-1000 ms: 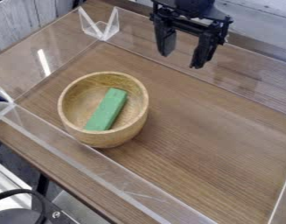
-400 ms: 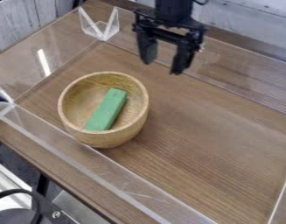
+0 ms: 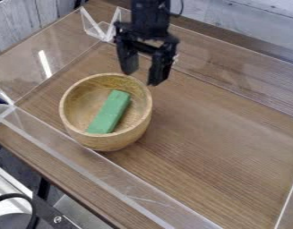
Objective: Remove the green block from inside the brown bowl and put it on the table
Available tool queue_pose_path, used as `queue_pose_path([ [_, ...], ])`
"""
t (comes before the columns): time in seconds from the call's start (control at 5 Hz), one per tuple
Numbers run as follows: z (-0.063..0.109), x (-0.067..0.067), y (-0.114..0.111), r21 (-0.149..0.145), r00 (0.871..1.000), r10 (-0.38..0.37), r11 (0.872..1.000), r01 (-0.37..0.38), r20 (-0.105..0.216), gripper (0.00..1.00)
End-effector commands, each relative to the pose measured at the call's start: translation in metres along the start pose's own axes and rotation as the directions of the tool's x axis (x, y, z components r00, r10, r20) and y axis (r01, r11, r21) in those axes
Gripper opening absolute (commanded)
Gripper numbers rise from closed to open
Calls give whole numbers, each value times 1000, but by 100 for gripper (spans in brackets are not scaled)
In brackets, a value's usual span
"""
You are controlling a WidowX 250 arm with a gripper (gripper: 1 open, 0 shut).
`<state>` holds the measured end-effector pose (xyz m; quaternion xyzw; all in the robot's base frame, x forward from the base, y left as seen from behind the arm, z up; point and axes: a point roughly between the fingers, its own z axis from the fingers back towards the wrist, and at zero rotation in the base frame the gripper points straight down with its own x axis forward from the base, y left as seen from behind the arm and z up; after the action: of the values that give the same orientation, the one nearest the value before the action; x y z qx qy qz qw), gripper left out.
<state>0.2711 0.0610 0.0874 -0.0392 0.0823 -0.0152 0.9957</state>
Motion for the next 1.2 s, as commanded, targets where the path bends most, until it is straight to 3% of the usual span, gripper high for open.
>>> queue_pose_path([
  [0.0,1,-13,9,15,997,-25,1000,24,69,100],
  [0.2,-11,-28,14,14,994,-44,999,43,98,100],
  [0.4,-16,-30,22,20,982,-50,999,47,181,100],
  [0.6,-19,-28,24,29,971,-47,999,42,235,100],
  [0.8,-20,-25,23,38,960,-53,998,44,275,100],
  [1.0,-21,-20,26,35,958,-65,998,58,279,100],
])
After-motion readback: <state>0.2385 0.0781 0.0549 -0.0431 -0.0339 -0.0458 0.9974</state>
